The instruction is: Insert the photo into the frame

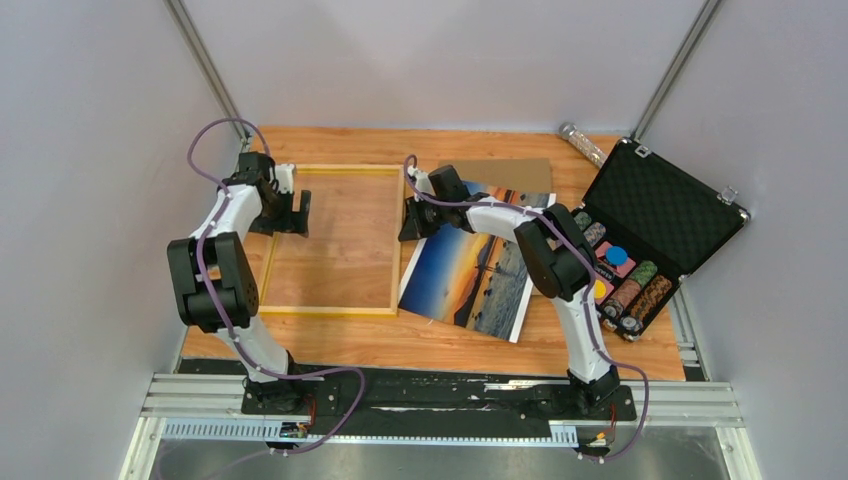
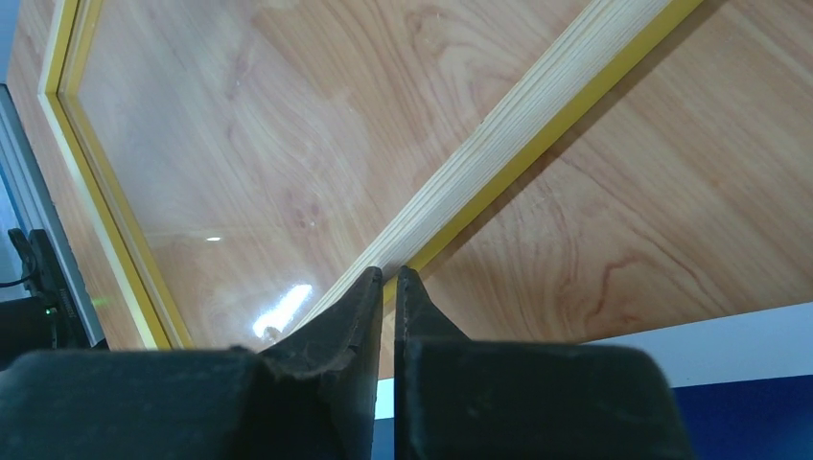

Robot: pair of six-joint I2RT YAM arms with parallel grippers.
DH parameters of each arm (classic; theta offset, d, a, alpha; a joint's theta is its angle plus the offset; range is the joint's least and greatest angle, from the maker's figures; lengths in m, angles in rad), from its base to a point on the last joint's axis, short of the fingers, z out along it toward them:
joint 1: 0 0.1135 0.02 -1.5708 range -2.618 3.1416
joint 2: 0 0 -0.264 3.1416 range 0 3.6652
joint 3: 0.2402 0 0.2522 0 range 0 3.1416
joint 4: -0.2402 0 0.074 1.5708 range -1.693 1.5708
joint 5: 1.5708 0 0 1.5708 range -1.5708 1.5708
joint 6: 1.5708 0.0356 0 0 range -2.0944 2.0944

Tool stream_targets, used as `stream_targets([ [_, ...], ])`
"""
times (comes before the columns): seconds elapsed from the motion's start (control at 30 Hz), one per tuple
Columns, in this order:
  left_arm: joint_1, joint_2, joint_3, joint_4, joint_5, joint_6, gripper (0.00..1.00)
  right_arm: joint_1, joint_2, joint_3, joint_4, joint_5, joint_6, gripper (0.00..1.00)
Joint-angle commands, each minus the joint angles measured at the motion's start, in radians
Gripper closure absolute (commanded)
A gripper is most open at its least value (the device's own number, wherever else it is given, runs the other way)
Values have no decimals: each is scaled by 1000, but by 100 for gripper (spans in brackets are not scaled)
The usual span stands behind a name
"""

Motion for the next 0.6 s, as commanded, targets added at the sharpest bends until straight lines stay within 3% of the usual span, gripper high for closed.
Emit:
stream_targets([
  [0.0,10,-60,-3,-21,30,22,2,21,25,33,7,-29,28,91],
  [0.3,11,-68,9,-38,139,7,2,23,-6,24,5,-132,13,84],
  [0.47,0,-85,10,-42,246,7,0,15,-141,-66,1,-52,-65,62],
  [0.57,-25,-100,14,-35,318,11,0,-6,-262,-149,-16,-21,-110,55],
])
